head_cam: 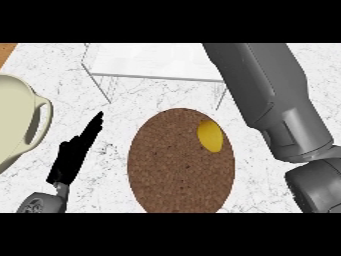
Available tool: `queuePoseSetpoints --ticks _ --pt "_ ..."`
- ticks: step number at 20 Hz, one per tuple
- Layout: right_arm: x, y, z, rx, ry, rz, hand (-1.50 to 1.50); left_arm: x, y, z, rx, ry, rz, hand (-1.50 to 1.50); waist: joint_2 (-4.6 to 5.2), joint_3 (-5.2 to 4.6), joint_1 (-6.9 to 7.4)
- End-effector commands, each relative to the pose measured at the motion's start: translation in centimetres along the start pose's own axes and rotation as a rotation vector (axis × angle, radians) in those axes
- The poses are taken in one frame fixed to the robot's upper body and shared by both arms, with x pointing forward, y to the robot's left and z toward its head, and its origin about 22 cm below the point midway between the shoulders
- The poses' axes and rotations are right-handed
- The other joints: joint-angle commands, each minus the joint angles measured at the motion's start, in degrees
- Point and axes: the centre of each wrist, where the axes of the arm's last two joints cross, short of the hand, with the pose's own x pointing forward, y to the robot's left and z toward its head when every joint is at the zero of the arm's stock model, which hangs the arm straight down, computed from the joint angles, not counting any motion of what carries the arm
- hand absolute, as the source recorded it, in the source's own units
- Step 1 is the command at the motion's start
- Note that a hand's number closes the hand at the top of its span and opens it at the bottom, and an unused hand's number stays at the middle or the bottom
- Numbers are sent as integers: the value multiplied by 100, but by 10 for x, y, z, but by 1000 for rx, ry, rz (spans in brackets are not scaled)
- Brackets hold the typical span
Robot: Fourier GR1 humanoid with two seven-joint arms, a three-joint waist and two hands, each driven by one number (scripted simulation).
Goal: Pick the pear from the placemat and place it in the tiered shelf
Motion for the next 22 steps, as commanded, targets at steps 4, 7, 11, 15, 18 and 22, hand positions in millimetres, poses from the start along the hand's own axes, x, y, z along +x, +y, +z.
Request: queuePoseSetpoints --ticks 4,7,11,15,18,22 --pt "-26 24 -9 155 134 -511 -150 2 -2 0 -9 1 -1 0 86 24 98" --pt "-19 8 -13 209 156 -691 -150 -11 1 4 -13 14 -3 0 62 3 97" --pt "-35 21 -18 126 123 -878 -150 11 -3 -8 -17 -4 -14 0 79 6 171" --pt "-33 14 -20 -53 103 -984 -150 -3 2 2 -9 8 2 0 28 -3 98" --pt "-32 16 -19 -211 122 -1011 -150 0 1 3 -4 3 -26 0 10 -5 87" --pt "-45 0 -28 -405 168 -1036 -150 -19 9 20 27 42 14 0 -112 -6 -184"
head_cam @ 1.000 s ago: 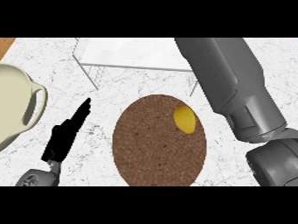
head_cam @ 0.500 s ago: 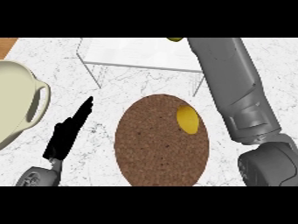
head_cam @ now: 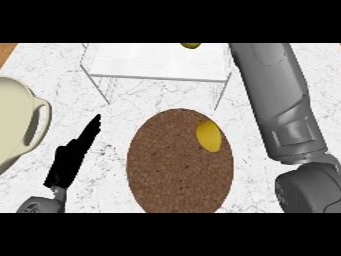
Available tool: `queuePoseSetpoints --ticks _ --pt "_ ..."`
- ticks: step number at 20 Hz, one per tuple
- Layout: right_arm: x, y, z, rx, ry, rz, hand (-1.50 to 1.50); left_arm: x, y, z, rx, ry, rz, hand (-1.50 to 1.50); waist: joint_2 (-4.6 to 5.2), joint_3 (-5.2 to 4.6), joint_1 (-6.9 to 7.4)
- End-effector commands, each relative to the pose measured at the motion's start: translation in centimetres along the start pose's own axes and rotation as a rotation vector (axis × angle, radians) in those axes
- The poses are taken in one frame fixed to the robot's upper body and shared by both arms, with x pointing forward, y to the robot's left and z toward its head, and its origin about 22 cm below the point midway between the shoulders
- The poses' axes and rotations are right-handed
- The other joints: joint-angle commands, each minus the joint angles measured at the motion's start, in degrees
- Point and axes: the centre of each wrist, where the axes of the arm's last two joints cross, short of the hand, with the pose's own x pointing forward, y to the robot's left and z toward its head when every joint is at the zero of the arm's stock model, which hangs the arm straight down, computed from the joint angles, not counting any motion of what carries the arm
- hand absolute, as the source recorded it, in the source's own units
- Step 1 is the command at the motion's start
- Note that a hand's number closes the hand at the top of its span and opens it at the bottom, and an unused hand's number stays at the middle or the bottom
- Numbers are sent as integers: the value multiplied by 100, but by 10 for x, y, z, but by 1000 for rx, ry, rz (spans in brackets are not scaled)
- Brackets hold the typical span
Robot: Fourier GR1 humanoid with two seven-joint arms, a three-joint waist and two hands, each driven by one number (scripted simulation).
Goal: Pick the pear from the placemat and place it in the tiered shelf
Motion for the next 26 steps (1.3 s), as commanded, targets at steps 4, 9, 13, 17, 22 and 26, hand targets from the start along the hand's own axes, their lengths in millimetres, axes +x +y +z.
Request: queuePoseSetpoints --ticks 4,9,13,17,22,26 --pt "-7 -30 -23 -292 37 -64 -150 -19 18 16 46 58 23 0 -148 -7 -376" --pt "-25 -75 -38 -258 43 15 -150 -17 10 22 79 98 28 0 -241 -2 -619" --pt "-46 -115 -33 -200 18 32 -150 -32 25 23 92 88 27 0 -216 -6 -699" --pt "-65 -165 -22 -169 -9 84 -150 -20 16 29 100 97 26 0 -224 2 -675" --pt "-52 -218 15 -108 -38 105 -150 -21 26 21 81 94 19 0 -192 -7 -651" --pt "-51 -272 24 -125 -13 174 -150 -27 0 28 62 65 18 0 -121 -3 -423"
